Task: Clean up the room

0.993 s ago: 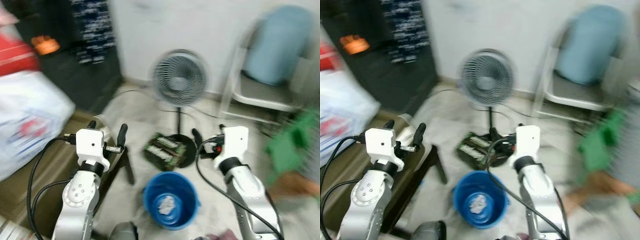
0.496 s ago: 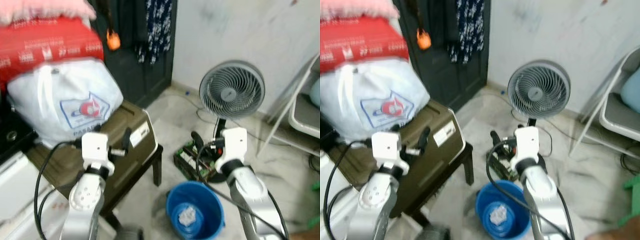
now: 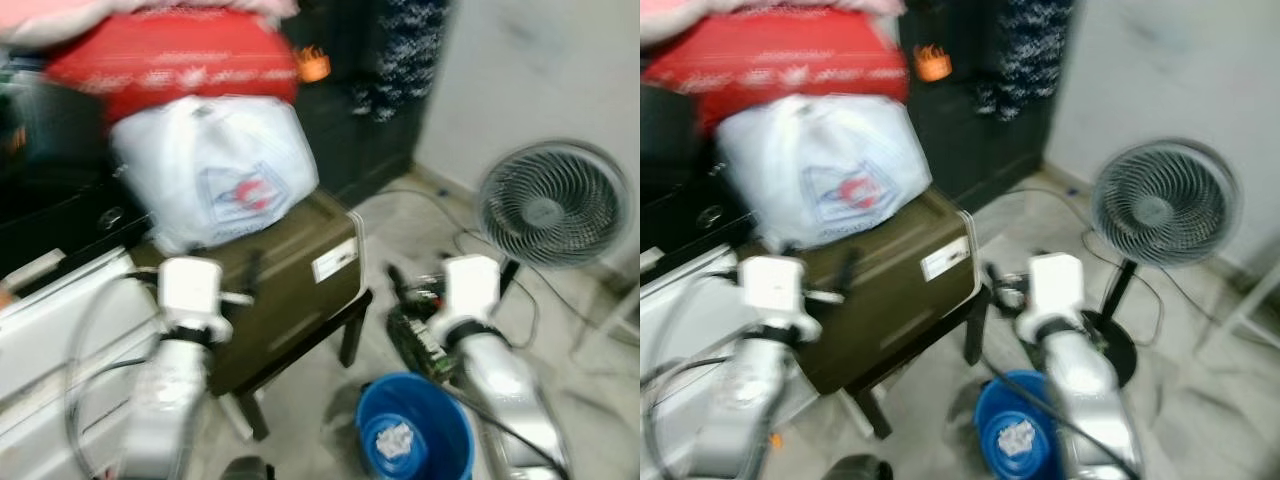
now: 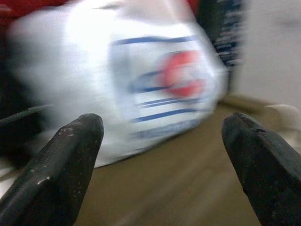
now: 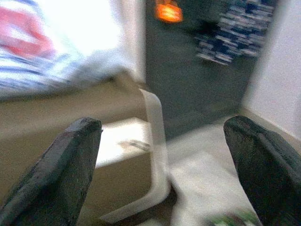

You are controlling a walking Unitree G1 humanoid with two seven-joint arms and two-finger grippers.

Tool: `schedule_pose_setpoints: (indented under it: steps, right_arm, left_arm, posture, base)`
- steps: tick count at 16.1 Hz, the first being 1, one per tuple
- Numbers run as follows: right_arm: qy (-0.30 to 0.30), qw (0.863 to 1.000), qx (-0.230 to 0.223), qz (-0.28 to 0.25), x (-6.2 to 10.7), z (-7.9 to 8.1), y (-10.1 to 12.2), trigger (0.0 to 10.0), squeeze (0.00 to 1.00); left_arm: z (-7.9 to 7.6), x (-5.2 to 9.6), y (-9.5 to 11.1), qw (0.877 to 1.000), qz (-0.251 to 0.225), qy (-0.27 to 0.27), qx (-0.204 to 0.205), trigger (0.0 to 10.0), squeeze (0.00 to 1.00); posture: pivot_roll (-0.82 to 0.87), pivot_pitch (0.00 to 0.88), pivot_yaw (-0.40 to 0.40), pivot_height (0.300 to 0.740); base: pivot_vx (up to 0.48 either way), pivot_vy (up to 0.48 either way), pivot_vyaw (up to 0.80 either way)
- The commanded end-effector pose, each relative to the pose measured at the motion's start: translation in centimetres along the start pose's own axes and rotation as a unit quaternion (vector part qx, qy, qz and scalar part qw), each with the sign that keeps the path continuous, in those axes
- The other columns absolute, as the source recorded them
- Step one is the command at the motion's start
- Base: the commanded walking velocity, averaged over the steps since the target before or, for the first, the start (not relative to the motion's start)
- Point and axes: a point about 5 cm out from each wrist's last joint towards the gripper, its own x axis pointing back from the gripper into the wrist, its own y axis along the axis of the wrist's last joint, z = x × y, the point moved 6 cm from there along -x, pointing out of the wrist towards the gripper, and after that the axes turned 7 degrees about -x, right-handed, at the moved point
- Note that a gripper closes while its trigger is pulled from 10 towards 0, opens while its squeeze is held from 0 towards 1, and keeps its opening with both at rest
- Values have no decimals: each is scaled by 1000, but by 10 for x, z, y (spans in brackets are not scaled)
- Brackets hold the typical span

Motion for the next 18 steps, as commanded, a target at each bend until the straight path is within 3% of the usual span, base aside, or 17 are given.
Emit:
schedule_pose_setpoints:
  steps: [1, 8, 10, 18]
  right_arm:
    - [-14, 1000, 2, 6, 3, -10, -2, 10000, 0]
    - [-13, 1000, 2, 3, -2, -9, 0, 10000, 0]
    - [-12, 1000, 2, 2, -2, -8, 1, 10000, 0]
    - [-2, 1000, 2, 2, -5, -4, 1, 10000, 0]
  left_arm:
    - [-5, -1, 5, 1000, -7, -8, -8, 10000, 0]
    - [7, -4, 4, 1000, -7, 2, -30, 10000, 0]
    - [4, -1, 4, 1000, -8, -15, -6, 10000, 0]
    - [5, -1, 2, 1000, -3, -5, -18, 10000, 0]
  posture:
    - [-74, 0, 6, 740]
    - [-71, 0, 10, 740]
    - [-64, 0, 4, 740]
    - [-62, 0, -3, 740]
  base:
    - [0, 0, 800]
    - [0, 0, 800]
    - [0, 0, 800]
    - [0, 0, 800]
